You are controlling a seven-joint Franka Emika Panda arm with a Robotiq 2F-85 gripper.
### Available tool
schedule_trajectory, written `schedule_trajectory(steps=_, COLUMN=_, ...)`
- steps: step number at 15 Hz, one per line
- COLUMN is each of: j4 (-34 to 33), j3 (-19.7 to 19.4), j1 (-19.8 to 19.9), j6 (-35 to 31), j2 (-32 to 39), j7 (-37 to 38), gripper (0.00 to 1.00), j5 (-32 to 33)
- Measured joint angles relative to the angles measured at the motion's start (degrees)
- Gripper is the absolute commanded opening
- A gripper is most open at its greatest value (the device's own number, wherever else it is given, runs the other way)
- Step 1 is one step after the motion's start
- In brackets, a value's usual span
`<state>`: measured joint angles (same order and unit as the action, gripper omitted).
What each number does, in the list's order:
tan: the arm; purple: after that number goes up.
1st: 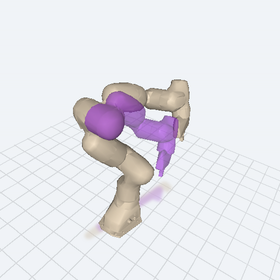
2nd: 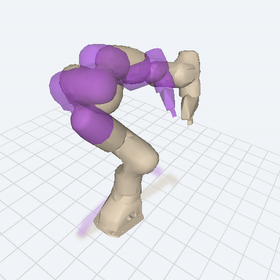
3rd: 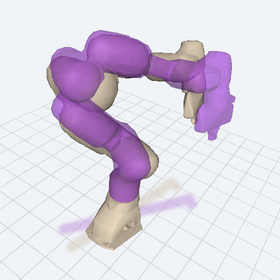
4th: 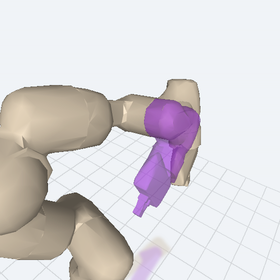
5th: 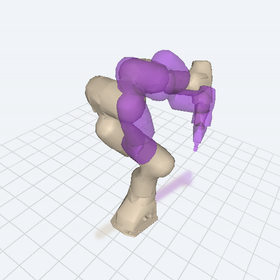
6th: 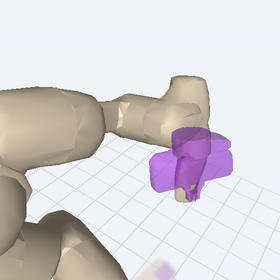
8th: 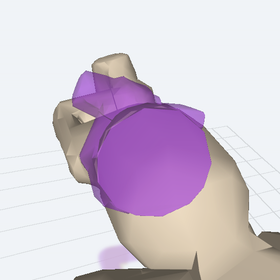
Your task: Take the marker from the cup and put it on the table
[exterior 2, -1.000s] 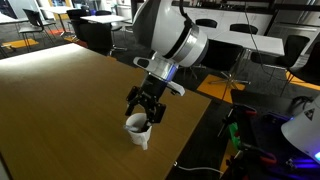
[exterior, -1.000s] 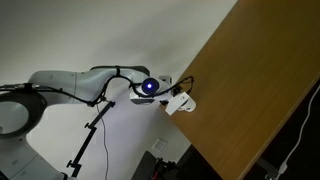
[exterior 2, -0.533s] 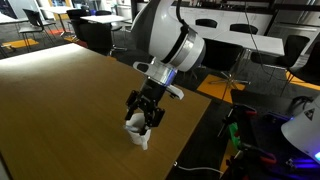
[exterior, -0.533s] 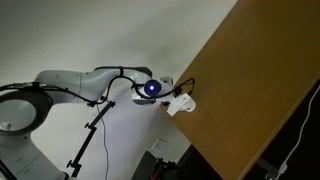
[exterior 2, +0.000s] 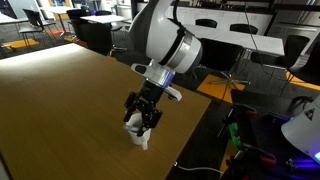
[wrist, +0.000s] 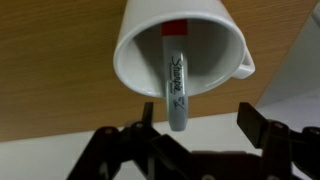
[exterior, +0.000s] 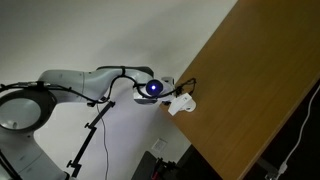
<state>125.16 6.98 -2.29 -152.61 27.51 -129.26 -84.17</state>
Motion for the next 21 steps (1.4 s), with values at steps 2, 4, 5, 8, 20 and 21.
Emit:
schedule_trajectory(steps=2, j4=-0.4, j3=0.0, j1=0.0, j6=0.0, j2=0.4, j7=0.0, gripper=0.84, j5=0.0)
schedule_trajectory(steps=4, j4=-0.9, j3=0.0, j1=0.0, j6=0.0, j2=0.9, j7=0.0, gripper=0.82, j5=0.0)
schedule_trajectory(steps=5, j4=-1.2, j3=0.0, j1=0.0, j6=0.0, j2=1.1, j7=0.0, gripper=0.76, j5=0.0)
schedule_trajectory(steps=8, j4=-1.9, j3=0.0, j1=-0.1, j6=0.0, j2=1.7, j7=0.0, gripper=0.45, j5=0.0)
schedule_trajectory(steps=20, j4=-3.3, j3=0.0, j1=-0.4, j6=0.0, j2=2.6, j7=0.0, gripper=0.06, j5=0.0)
schedule_trajectory(steps=21, j4=-3.3, j3=0.0, j1=-0.5, j6=-0.1, j2=2.6, j7=0.0, gripper=0.06, j5=0.0)
